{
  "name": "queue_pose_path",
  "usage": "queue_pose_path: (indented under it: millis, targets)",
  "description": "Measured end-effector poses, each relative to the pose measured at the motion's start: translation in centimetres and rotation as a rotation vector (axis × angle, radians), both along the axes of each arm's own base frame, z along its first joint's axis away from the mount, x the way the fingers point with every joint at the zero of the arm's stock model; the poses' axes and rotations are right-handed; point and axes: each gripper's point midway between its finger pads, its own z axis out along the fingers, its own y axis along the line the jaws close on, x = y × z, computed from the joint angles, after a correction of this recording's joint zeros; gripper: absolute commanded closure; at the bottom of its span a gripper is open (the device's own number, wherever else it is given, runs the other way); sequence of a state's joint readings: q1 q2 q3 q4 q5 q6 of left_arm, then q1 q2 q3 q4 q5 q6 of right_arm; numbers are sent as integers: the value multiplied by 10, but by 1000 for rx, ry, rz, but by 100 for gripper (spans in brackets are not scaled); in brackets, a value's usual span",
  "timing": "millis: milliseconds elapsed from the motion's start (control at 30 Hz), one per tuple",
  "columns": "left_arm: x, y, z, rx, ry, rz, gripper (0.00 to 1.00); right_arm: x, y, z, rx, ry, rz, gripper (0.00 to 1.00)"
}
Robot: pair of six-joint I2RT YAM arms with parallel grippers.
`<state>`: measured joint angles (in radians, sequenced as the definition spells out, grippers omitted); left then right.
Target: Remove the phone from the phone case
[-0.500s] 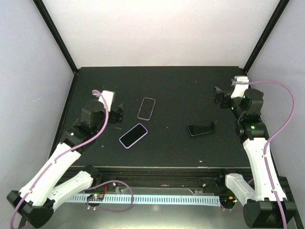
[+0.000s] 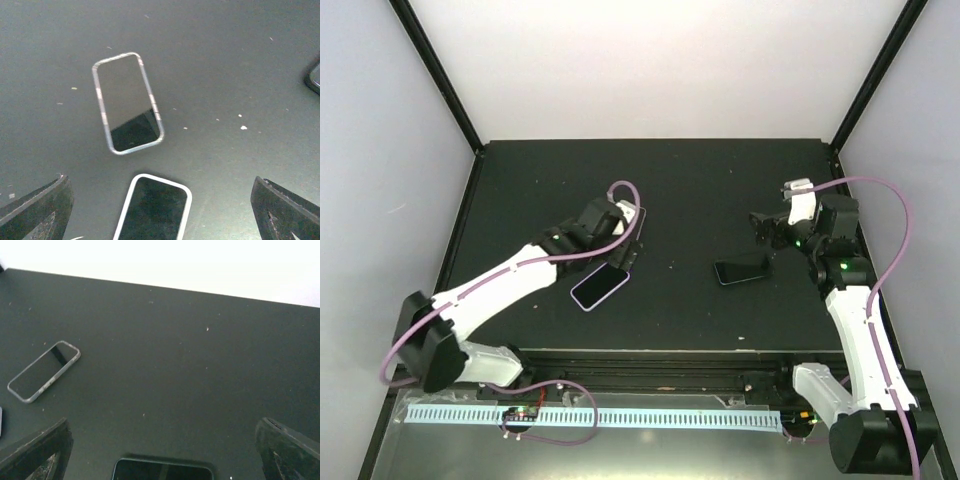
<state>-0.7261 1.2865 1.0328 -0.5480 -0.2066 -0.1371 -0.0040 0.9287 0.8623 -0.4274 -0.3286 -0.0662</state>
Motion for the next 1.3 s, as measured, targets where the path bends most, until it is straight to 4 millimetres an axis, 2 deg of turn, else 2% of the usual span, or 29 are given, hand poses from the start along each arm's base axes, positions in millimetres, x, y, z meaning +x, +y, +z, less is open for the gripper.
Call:
queue_pose_path:
  millis: [233,433,533,633,700,800,933,1033,1200,1300]
  targets:
    - [8,-51,-47,-2,169,-95,1,-12,3,-25,-55,39,55,0]
    - [27,-104,-76,-82,265,-141,1,-13,2,-38,-78,71,68,0]
    - [40,-132,-92,-128,305,-156,1,-9,-7,-45,-109,90,26,2]
    - [45,-151,-104,-158,337,-166,1,2,-24,-63,-168,165,-33,6]
    - [38,-154,-109,-165,356,-174,2,13,-35,-78,-197,245,-52,7]
    - [17,-155,-104,-180,357,-200,3,25,-52,-103,-252,352,-63,12]
    - [-33,-144,-88,-183,347,-241,4,22,-60,-135,-323,488,-11,17]
    - [-60,-137,-78,-203,335,-264,6,19,-62,-158,-362,576,36,18]
    - [-81,-114,-86,-204,356,-232,8,9,-67,-195,-414,705,87,22]
    - [-88,-101,-95,-196,372,-209,8,2,-66,-207,-417,754,119,23]
